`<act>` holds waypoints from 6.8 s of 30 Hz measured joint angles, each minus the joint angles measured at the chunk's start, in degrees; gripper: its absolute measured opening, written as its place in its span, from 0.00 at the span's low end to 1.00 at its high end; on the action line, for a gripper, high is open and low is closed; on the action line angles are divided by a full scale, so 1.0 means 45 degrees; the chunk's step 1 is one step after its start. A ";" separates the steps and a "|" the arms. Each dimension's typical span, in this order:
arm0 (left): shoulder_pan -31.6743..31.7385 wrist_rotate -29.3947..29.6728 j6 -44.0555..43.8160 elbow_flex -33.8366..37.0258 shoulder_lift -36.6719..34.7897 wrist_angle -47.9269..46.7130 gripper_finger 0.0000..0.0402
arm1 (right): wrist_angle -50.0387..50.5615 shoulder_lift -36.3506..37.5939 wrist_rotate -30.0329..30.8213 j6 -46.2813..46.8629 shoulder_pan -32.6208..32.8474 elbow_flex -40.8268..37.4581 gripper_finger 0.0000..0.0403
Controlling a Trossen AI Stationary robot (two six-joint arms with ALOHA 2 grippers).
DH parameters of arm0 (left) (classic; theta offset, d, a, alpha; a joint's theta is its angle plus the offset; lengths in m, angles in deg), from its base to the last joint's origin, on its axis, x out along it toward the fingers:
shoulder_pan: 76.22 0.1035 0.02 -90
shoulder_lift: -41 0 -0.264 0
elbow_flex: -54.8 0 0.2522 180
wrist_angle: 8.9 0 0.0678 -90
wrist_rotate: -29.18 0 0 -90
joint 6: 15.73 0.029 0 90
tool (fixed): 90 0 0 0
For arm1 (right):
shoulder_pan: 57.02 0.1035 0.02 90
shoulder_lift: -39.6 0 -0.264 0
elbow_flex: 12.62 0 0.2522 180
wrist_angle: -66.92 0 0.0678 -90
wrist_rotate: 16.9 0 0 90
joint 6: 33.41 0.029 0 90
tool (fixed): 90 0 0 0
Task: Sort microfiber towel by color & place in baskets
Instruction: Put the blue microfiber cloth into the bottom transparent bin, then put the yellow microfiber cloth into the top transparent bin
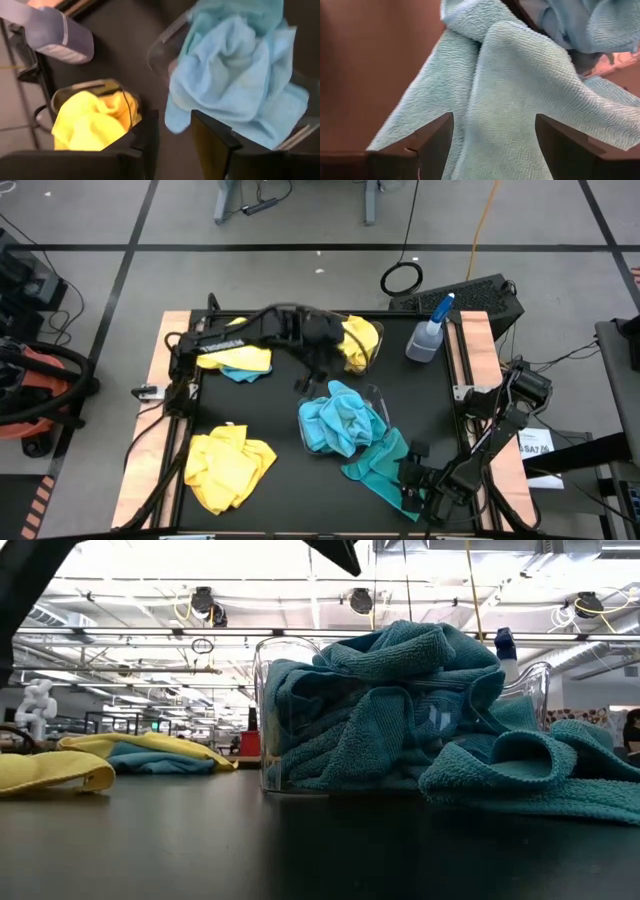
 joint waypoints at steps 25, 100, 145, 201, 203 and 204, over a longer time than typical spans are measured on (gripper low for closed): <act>-0.2659 0.0719 -0.2446 0.1995 -0.0008 -0.1780 0.74 | -0.3414 -0.0039 -0.0903 -0.0877 -0.0962 -0.2025 0.47; -0.4795 0.2263 -0.4684 0.5863 -0.0068 0.3699 0.74 | -0.4866 0.3289 -0.2935 -1.5084 -0.9234 -0.0889 0.00; -0.5586 0.4140 -0.5901 0.5863 -0.0067 0.0629 0.74 | -0.3580 0.6502 -0.5803 -1.3935 -0.9428 -0.0928 0.56; -0.7468 0.1454 -1.3503 1.5964 -1.0346 0.3241 0.74 | -0.4269 0.6771 -0.6148 -1.3605 -0.8334 -0.0903 0.53; -0.7796 0.0950 -1.4071 1.6742 -1.0346 0.3966 0.74 | -0.4274 0.6771 -0.6150 -1.3605 -0.8334 -0.0903 0.53; -0.7991 0.0738 -1.4397 1.7090 -1.0346 0.4350 0.74 | -0.4274 0.6771 -0.6146 -1.3605 -0.8334 -0.0903 0.53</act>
